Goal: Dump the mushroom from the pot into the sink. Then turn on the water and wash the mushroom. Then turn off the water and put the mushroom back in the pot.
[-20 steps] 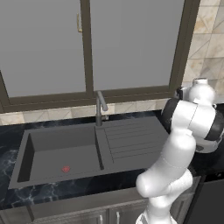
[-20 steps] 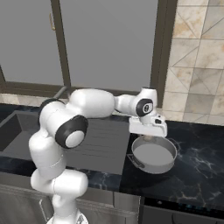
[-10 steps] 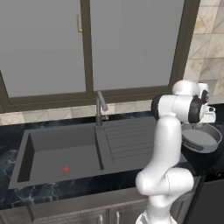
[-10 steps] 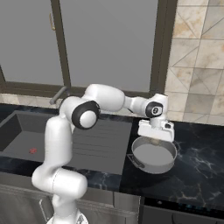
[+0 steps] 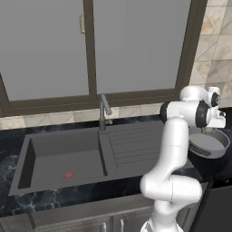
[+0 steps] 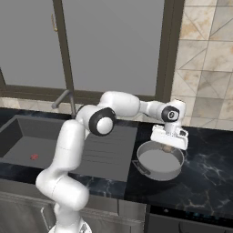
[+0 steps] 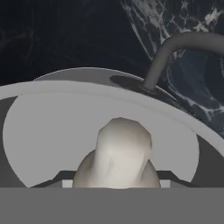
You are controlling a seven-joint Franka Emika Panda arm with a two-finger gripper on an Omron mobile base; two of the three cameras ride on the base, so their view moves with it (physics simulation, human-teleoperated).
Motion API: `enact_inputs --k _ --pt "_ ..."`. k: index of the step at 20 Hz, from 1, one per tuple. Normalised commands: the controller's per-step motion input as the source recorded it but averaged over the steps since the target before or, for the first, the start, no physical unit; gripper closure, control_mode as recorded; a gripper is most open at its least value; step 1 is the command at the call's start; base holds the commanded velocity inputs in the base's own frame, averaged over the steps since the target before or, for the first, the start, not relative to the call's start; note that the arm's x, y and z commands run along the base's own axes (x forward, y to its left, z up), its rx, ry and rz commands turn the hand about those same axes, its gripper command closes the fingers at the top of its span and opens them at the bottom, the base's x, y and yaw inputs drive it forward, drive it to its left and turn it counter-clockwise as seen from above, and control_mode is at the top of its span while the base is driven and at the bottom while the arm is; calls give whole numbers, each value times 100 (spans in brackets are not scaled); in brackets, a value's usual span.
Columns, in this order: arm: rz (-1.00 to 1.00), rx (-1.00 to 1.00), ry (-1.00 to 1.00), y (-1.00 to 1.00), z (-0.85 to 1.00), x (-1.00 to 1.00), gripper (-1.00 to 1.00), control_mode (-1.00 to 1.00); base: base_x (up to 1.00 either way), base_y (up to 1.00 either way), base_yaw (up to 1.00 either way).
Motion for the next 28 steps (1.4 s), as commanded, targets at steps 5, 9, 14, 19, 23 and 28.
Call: enact_inputs --k 5,9,14,19,23,28 --pt "0 1 0 0 -21 -9 100 -100 0 0 0" --pt "0 0 0 4 -30 -25 100 -100 0 0 0" --pt "0 0 0 9 -25 -34 100 -100 0 0 0" --pt "0 0 0 9 -18 -59 100 -100 0 0 0" --pt "0 0 -3 19 -12 -62 100 -100 0 0 0" --pt "0 0 -7 33 -6 -32 100 -100 0 0 0"
